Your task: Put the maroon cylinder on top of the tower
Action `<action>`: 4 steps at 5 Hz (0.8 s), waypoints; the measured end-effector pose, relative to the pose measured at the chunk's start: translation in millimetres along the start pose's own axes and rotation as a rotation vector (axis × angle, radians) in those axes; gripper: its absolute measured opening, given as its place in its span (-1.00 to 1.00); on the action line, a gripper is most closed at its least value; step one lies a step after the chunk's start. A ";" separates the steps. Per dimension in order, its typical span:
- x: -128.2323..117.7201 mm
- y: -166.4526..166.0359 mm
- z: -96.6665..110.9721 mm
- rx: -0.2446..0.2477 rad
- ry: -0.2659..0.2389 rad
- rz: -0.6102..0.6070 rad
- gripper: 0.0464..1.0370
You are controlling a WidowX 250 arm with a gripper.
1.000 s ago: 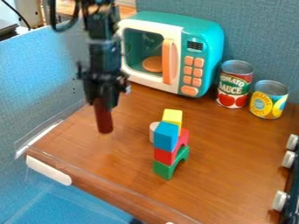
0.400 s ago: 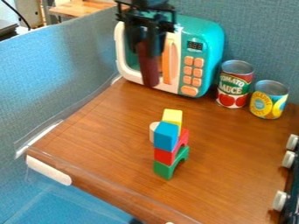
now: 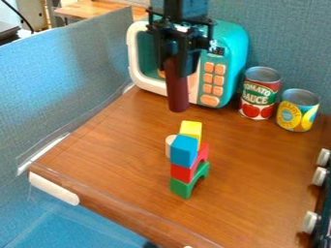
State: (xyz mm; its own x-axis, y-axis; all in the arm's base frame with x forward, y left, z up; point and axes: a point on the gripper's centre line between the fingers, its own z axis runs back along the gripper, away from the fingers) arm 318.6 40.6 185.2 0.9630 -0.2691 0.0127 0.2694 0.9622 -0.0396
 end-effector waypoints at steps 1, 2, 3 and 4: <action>-5.0 -12.2 -4.6 0.002 0.056 -0.035 -0.10; -16.9 -20.1 -8.8 -0.008 0.096 -0.047 -0.10; -22.2 -21.6 -14.0 -0.009 0.110 -0.048 -0.10; -21.9 -20.0 -18.1 -0.002 0.114 -0.047 -0.10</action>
State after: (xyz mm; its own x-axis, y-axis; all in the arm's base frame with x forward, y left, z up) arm 292.2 26.5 167.6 0.9432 -0.3171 -0.0996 0.3142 0.9483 -0.0436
